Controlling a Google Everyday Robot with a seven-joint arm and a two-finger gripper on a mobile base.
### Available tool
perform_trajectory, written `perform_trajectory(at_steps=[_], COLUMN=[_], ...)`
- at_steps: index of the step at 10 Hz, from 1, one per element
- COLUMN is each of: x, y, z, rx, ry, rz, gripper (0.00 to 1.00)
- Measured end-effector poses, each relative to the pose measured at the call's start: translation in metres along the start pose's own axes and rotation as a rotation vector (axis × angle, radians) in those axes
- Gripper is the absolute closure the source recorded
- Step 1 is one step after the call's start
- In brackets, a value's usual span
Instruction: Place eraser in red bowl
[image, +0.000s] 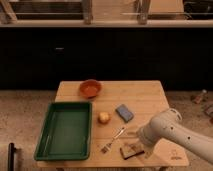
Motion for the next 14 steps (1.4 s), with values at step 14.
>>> perform_trajectory(at_steps=[14], x=[-0.01], y=[-0.012], z=[0.044], rx=[0.01], ry=[-0.049], rz=[0.317], gripper=[0.2])
